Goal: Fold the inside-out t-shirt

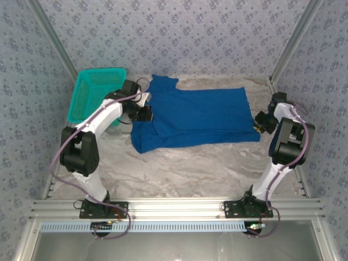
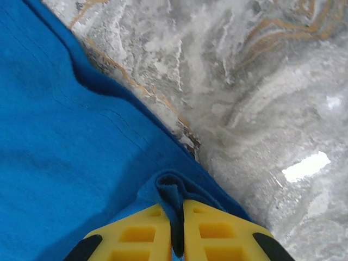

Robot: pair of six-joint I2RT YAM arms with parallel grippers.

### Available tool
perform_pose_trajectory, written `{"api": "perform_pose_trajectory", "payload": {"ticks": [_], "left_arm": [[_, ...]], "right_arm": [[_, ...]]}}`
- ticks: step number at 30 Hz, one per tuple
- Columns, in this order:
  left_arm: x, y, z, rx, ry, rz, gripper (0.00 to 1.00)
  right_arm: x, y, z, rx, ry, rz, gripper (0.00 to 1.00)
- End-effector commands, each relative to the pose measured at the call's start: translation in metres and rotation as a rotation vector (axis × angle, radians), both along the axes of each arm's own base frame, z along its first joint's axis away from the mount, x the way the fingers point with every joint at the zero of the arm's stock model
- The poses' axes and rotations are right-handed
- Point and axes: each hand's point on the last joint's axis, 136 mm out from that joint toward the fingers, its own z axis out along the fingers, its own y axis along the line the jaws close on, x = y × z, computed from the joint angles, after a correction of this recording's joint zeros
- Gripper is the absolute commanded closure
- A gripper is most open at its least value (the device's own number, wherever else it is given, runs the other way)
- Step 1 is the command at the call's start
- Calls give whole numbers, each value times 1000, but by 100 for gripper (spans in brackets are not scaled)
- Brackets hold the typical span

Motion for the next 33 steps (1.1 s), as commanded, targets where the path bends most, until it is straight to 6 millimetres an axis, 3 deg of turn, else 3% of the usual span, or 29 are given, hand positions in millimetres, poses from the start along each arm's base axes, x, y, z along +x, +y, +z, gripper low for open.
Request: {"api": "perform_pose_trajectory", "payload": {"ticks": [1, 10, 17, 24, 28, 33], "left_arm": [[22, 0, 7, -23, -21, -14, 100], [52, 0, 6, -11, -28, -26, 100], [65, 4, -1, -4, -11, -16, 100], [76, 1, -8, -12, -2, -17, 100], [83, -2, -14, -23, 10, -24, 100], [92, 7, -13, -27, 12, -1, 100]], "right_arm": [[10, 5, -3, 22, 10, 6, 85], [29, 10, -1, 27, -1, 22, 85], [38, 9, -2, 31, -9, 22, 83], [53, 7, 1, 34, -34, 13, 76], [61, 6, 5, 41, -60, 5, 73], [64, -4, 18, 32, -86, -5, 70]]}}
